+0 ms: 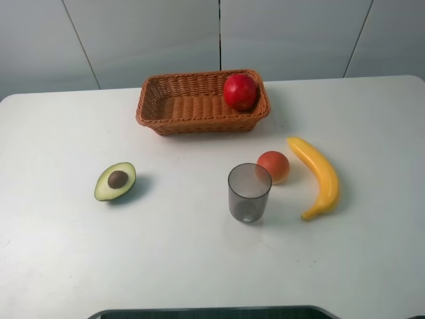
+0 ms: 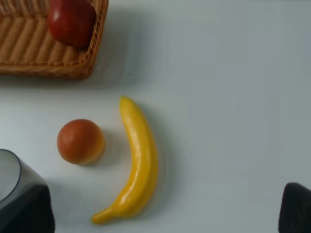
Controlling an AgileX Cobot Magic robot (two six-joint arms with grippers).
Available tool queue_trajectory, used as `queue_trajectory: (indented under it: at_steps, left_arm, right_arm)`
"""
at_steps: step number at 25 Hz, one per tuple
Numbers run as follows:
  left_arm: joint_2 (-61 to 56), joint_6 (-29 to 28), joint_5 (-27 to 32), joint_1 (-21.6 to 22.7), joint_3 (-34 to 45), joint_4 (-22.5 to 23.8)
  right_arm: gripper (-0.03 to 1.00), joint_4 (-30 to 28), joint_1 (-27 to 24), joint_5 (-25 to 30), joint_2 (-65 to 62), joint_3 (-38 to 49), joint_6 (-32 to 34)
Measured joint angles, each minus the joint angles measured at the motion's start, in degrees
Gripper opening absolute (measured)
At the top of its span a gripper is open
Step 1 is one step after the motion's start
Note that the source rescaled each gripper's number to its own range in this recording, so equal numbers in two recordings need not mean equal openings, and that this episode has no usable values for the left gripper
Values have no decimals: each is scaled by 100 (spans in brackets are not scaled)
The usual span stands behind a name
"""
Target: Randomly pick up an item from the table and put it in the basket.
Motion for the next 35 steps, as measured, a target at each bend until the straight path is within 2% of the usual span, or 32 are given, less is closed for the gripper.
queue_trajectory:
  at_steps: [8,18,35]
  left_arm:
    - [0,0,0,0,0,0]
    - [0,0,0,0,0,0]
    - [0,0,0,0,0,0]
  right_arm:
    - [99,0,0,314,-1556,652,-38]
    - [99,53,0,453,-2701,1185,-59]
    - [99,96,0,453,-2824,1185,-206]
